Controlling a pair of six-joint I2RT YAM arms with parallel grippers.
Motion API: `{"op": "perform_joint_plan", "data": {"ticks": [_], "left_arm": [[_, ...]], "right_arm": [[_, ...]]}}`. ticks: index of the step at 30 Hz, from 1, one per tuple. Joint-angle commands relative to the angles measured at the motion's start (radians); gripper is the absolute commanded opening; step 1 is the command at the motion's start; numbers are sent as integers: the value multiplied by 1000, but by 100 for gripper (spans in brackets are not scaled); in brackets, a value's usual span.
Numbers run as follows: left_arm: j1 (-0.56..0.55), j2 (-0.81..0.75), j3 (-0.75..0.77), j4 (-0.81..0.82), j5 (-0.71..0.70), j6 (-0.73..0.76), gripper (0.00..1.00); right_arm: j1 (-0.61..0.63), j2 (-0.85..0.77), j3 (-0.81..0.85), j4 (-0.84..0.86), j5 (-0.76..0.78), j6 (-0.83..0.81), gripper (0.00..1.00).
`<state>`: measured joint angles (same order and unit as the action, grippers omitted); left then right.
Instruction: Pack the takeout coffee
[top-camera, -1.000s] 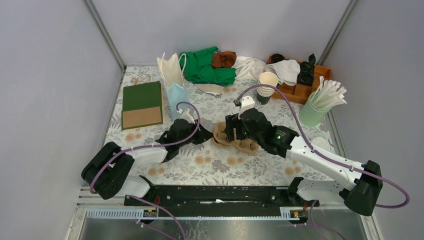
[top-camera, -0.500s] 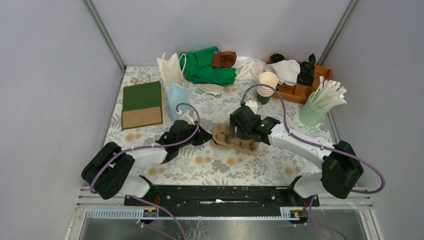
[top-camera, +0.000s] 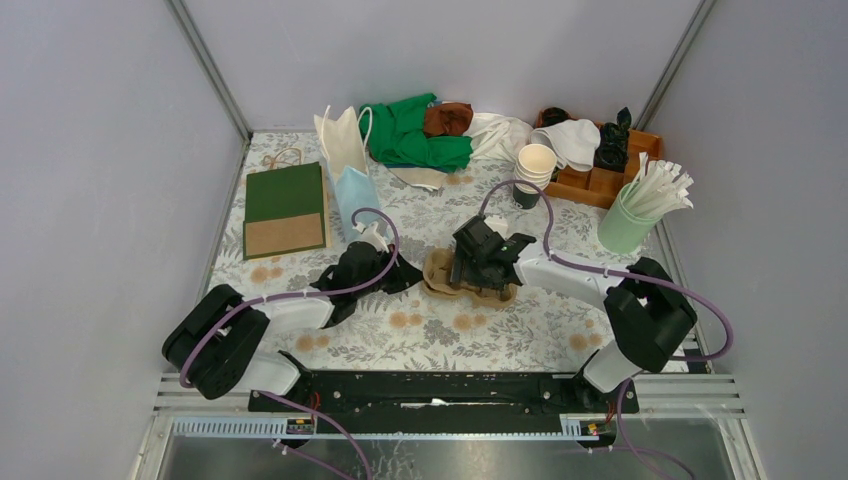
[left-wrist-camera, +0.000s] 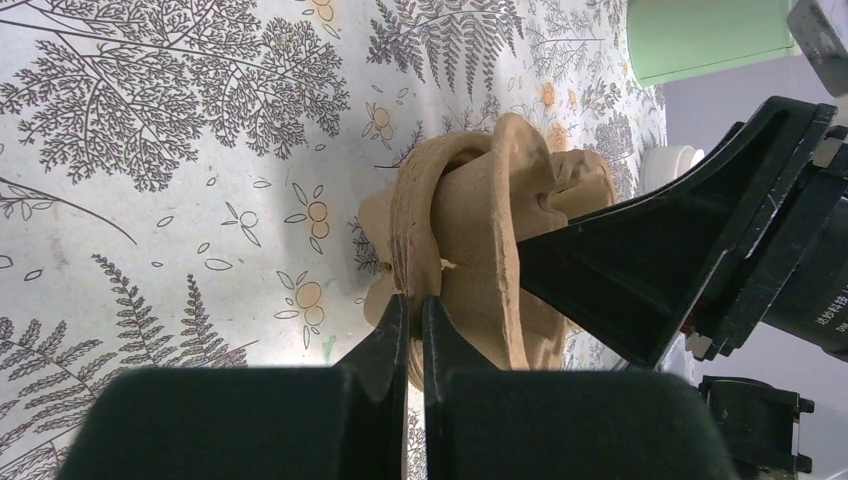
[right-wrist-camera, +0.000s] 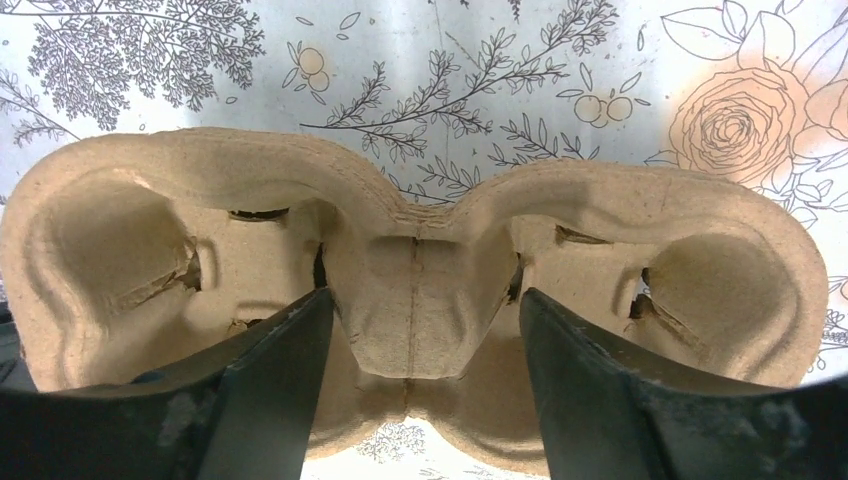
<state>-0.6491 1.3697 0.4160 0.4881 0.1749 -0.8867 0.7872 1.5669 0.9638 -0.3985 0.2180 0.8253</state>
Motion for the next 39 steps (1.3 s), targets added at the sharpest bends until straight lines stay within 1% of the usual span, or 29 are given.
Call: {"op": "perform_joint_plan", "data": {"ticks": [1,3,5,9,12,21,28,30,37,39], "left_arm": [[3,-25,-3,0,-32,36,0],[2,-27,0,-15,-44,41,0],[2,-29,0,-27,-57,47,0],[2,-35,3,-59,-91,70,0],[3,-40,3,-84,-115,87,0],[2,-36,5,-119,-158,125,0],[2,-27,16,-156,-172,148,0],[2,-27,22,-169,-198,154,0],[-13,-28,46,-218,-237,179,0],[-18,-27,51,-221,-236,177,0]], "right_arm": [[-2,-2,23,3,-14,43,70],[-1,-32,28,-10,-12,44,62],[-2,-76,35,-32,-3,46,57],[-7,-138,55,-81,18,44,53],[-16,-177,59,-101,17,41,46],[-75,-243,71,-114,-51,33,45],[-109,-274,97,-133,-75,21,45],[-116,-282,94,-127,-92,24,44],[-124,-272,93,-108,-124,22,43],[-124,-260,90,-95,-140,16,45]]}}
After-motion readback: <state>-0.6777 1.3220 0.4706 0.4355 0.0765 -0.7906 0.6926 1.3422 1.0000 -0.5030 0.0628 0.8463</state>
